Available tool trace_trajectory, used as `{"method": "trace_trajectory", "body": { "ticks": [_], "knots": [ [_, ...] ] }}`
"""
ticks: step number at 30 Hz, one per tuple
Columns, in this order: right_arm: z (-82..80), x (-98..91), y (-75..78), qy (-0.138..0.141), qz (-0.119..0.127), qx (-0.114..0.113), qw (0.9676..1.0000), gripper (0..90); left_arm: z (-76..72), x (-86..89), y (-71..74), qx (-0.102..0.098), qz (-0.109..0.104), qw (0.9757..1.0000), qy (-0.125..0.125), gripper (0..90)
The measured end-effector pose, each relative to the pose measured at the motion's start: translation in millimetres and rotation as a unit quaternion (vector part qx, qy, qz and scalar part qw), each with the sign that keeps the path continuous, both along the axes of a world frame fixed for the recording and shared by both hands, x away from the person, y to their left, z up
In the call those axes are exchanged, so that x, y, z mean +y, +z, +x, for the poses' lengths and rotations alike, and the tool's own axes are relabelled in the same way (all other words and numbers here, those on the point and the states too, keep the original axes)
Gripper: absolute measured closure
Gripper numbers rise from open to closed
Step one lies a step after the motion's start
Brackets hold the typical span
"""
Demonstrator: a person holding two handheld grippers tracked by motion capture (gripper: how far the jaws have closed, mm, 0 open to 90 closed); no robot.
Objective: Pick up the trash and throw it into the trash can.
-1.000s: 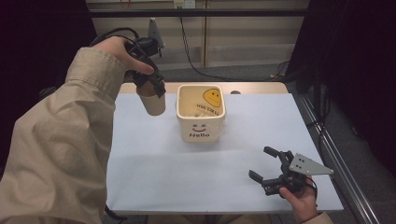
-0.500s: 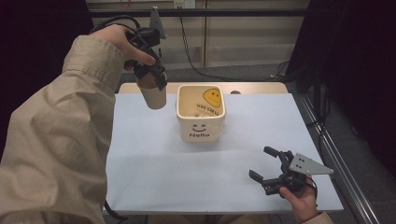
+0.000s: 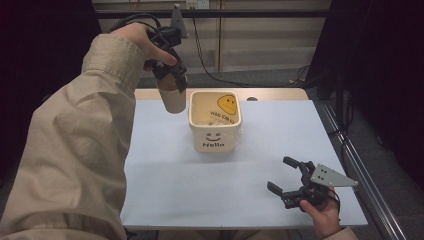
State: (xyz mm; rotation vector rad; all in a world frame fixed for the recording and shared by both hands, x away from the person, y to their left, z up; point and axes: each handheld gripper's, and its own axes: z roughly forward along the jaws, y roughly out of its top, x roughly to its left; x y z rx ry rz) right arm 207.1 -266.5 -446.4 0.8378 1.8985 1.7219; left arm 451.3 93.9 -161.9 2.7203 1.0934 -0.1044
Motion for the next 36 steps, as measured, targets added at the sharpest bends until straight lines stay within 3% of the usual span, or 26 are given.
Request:
{"method": "trace_trajectory", "body": {
  "ticks": [12, 18, 24, 26, 30, 32, 34, 36],
  "knots": [
    [0.6, 0.5, -0.7, 0.001, 0.003, -0.001, 1.0000, 1.4, 12.0, -25.1, -3.1, -0.004, -0.006, 0.9999, -0.013, 19.9],
    [0.4, -0.2, -0.8, 0.000, 0.003, 0.002, 1.0000, 1.4, 15.2, -40.3, 1.0, -0.024, -0.016, 0.9994, -0.019, 19.8],
    [0.2, 0.2, -0.8, 0.001, 0.003, 0.003, 1.0000, 1.4, 16.6, -55.2, 1.6, -0.031, -0.021, 0.9991, -0.022, 19.7],
    [0.0, 0.3, -0.6, 0.000, 0.005, 0.003, 1.0000, 1.4, 17.8, -58.0, 1.3, -0.031, -0.018, 0.9988, -0.033, 19.7],
    [-0.4, 0.0, -0.5, 0.001, 0.007, 0.006, 1.0000, 1.4, 17.7, -62.5, -1.9, -0.034, -0.018, 0.9989, -0.026, 19.7],
    [-0.5, -0.2, -0.4, 0.001, 0.006, 0.006, 1.0000, 1.4, 19.5, -63.0, -4.0, -0.032, -0.015, 0.9987, -0.036, 19.6],
    [-0.5, 0.0, -0.6, 0.000, 0.007, 0.006, 1.0000, 1.4, 18.7, -64.6, -7.4, -0.032, -0.017, 0.9990, -0.026, 19.4],
    [-0.4, 0.1, -0.6, 0.001, 0.007, 0.006, 1.0000, 1.4, 19.9, -65.2, -10.4, -0.030, -0.015, 0.9988, -0.034, 19.3]
  ]
}}
